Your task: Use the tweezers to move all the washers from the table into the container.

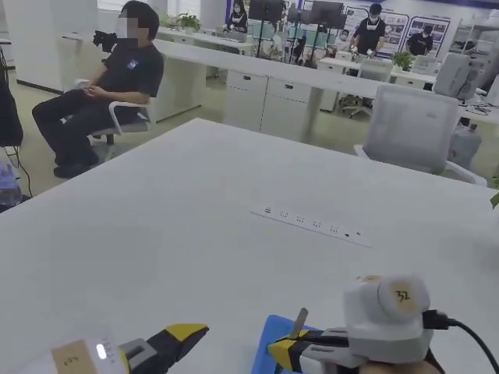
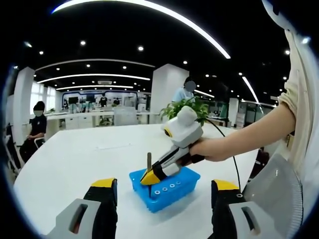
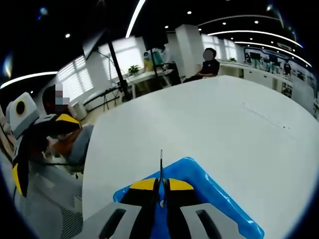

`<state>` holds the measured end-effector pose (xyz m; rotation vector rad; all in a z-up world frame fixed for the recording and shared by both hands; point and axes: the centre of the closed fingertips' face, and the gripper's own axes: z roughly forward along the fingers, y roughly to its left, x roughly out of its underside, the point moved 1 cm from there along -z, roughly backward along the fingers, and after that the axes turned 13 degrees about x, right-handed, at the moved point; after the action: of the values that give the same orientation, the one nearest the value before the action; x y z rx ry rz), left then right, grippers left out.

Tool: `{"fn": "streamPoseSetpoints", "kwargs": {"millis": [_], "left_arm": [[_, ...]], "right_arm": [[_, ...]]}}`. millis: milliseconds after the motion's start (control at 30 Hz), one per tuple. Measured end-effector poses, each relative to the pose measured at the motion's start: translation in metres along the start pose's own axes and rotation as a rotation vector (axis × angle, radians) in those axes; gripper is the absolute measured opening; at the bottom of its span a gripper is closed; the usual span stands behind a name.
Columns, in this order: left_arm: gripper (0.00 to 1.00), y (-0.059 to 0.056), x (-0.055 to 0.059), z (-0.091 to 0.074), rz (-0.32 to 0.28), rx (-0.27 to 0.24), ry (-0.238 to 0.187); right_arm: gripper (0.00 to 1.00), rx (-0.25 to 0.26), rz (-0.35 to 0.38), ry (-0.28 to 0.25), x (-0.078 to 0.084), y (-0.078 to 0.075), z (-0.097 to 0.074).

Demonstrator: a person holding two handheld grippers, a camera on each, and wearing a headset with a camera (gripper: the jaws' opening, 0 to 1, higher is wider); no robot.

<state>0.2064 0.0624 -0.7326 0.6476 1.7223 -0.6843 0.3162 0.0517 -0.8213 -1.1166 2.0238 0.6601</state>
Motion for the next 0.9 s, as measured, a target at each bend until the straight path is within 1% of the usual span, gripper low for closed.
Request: {"fn": "streamPoseSetpoints", "kwargs": {"millis": [67, 167, 267, 333, 400, 433, 500, 567, 633, 667, 733, 767, 800, 867, 900], "left_arm": [[0.78, 0.000, 0.001, 0.000, 0.002, 0.001, 0.007], [0.78, 0.000, 0.000, 0.000, -0.008, 0.004, -0.003], [0.78, 0.000, -0.001, -0.001, -0.033, 0.015, -0.018], [0.77, 0.000, -0.001, -0.001, -0.045, 0.020, -0.019], [0.77, -0.003, -0.001, 0.001, -0.060, 0.043, -0.018], [0.77, -0.004, 0.000, 0.001, -0.062, 0.046, -0.017], [0.76, -0.006, -0.001, 0.002, -0.073, 0.070, -0.017], [0.75, -0.009, -0.003, 0.002, -0.109, 0.101, -0.032], [0.71, -0.009, -0.006, 0.001, -0.156, 0.127, -0.055], [0.68, -0.008, -0.009, 0.000, -0.181, 0.131, -0.078], [0.67, -0.005, -0.014, -0.002, -0.231, 0.142, -0.115], [0.67, -0.002, -0.014, -0.003, -0.250, 0.138, -0.124], [0.67, 0.003, -0.015, -0.005, -0.244, 0.134, -0.126], [0.64, 0.009, -0.014, -0.008, -0.242, 0.122, -0.118], [0.62, 0.012, -0.015, -0.009, -0.237, 0.125, -0.105]], "right_arm": [[0.03, -0.002, -0.002, 0.000, 0.000, 0.001, 0.001], [0.03, -0.008, -0.010, -0.003, 0.001, 0.003, 0.001], [0.03, -0.004, -0.069, -0.012, 0.001, 0.004, 0.001], [0.04, -0.007, -0.107, -0.022, 0.001, 0.004, 0.000], [0.04, -0.018, -0.117, -0.023, 0.001, 0.006, 0.000], [0.04, -0.025, -0.121, -0.024, 0.002, 0.007, 0.000], [0.04, -0.025, -0.130, -0.029, 0.001, 0.007, -0.001], [0.04, -0.026, -0.123, -0.040, -0.003, 0.007, -0.006], [0.04, -0.025, -0.123, -0.071, -0.009, 0.009, -0.013], [0.04, -0.024, -0.126, -0.079, -0.012, 0.009, -0.017], [0.04, -0.025, -0.137, -0.099, -0.016, 0.011, -0.026], [0.04, -0.026, -0.141, -0.108, -0.018, 0.012, -0.029], [0.04, -0.027, -0.148, -0.115, -0.019, 0.013, -0.035], [0.04, -0.027, -0.164, -0.123, -0.021, 0.014, -0.041], [0.04, -0.024, -0.183, -0.125, -0.020, 0.015, -0.047]]}}
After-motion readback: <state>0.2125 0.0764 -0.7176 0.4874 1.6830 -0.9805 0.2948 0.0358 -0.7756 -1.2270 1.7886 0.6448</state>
